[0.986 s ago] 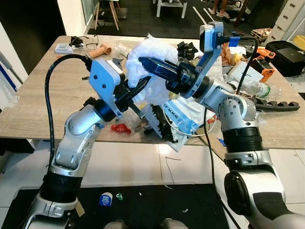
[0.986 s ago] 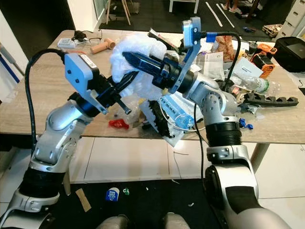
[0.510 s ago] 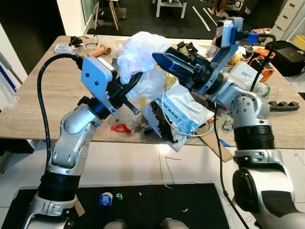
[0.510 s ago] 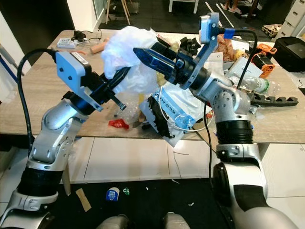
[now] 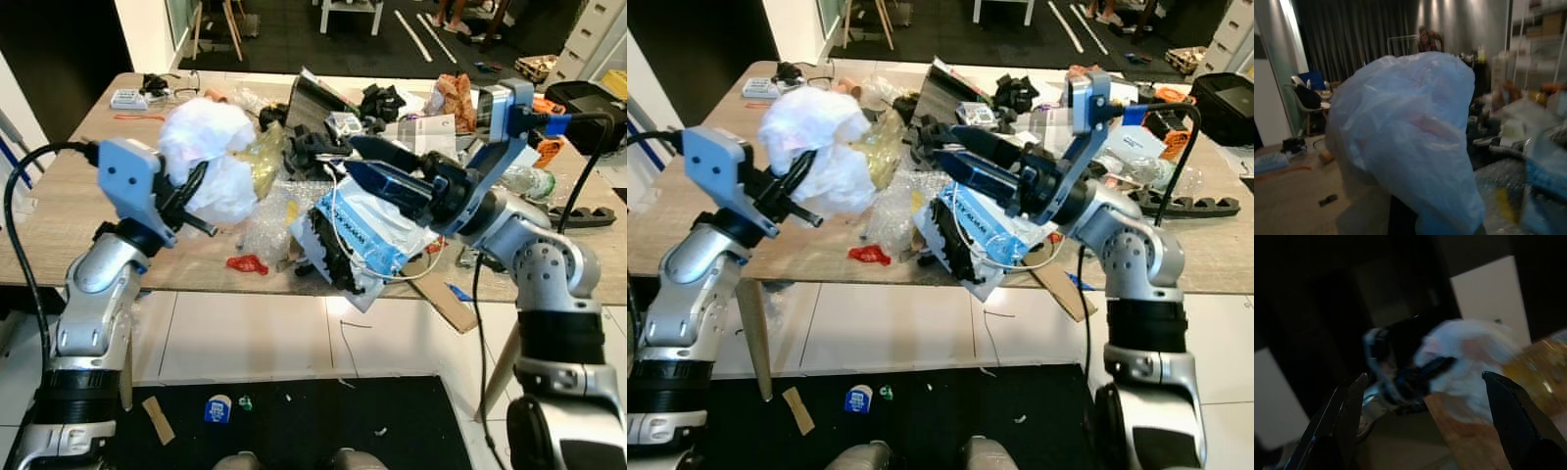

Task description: Picking trash to rubbish bin

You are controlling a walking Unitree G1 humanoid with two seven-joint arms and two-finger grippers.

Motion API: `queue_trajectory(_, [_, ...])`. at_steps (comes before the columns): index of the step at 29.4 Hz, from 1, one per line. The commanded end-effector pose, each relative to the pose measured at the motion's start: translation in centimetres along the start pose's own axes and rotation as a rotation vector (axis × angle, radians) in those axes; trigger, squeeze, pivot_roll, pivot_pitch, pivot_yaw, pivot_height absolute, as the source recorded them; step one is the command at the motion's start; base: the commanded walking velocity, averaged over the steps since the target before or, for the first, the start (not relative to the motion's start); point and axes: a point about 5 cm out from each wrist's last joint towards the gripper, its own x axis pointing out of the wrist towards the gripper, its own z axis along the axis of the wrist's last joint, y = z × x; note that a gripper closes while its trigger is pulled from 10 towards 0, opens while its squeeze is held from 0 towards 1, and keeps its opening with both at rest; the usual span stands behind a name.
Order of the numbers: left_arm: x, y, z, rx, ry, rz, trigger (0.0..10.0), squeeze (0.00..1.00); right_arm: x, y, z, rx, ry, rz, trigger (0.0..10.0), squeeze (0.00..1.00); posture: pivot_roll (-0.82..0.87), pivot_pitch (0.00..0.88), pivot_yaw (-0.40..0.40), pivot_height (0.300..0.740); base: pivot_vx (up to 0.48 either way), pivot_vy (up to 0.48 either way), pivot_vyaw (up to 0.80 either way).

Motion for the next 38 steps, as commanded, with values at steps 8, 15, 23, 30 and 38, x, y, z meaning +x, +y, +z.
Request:
queue_trajectory(8, [-0.2,-3.3,2.1,-0.289,-0.182,0.006,10.0,0.00,-1.3,-3.2,-1.7,-0.116,-0.061,-0.397,10.0,0.00,-0.04,0.000,-0.044,0.740,0.000,0.000,0.00])
queue_trajectory(15, [0.6,-4.6,0.4,-0.275,-0.080,0.031,10.0,0.00,-1.3,-4.5,-2.3,-0.145,-0.052,-0.515,10.0,0.00,-0.04,0.000,-0.053,0.740,-0.116,0.000,0.00])
queue_trajectory(23, [1.2,-5.1,-1.9,-0.198,0.039,0.044,10.0,0.00,-1.4,-5.0,-3.7,-0.192,-0.020,-0.579,10.0,0.00,-0.03,0.000,-0.046,0.740,-0.348,0.000,0.00])
queue_trajectory(30, [1.1,-5.6,-3.0,-0.176,0.081,0.033,10.0,0.00,-1.2,-5.2,-4.3,-0.206,-0.005,-0.582,10.0,0.00,-0.03,0.000,-0.044,0.740,-0.370,0.000,0.00])
queue_trajectory(38, [1.4,-6.1,-3.4,-0.169,0.085,0.017,10.0,0.00,-1.1,-5.4,-4.7,-0.216,0.007,-0.581,10.0,0.00,-0.03,0.000,-0.044,0.740,-0.386,0.000,0.00])
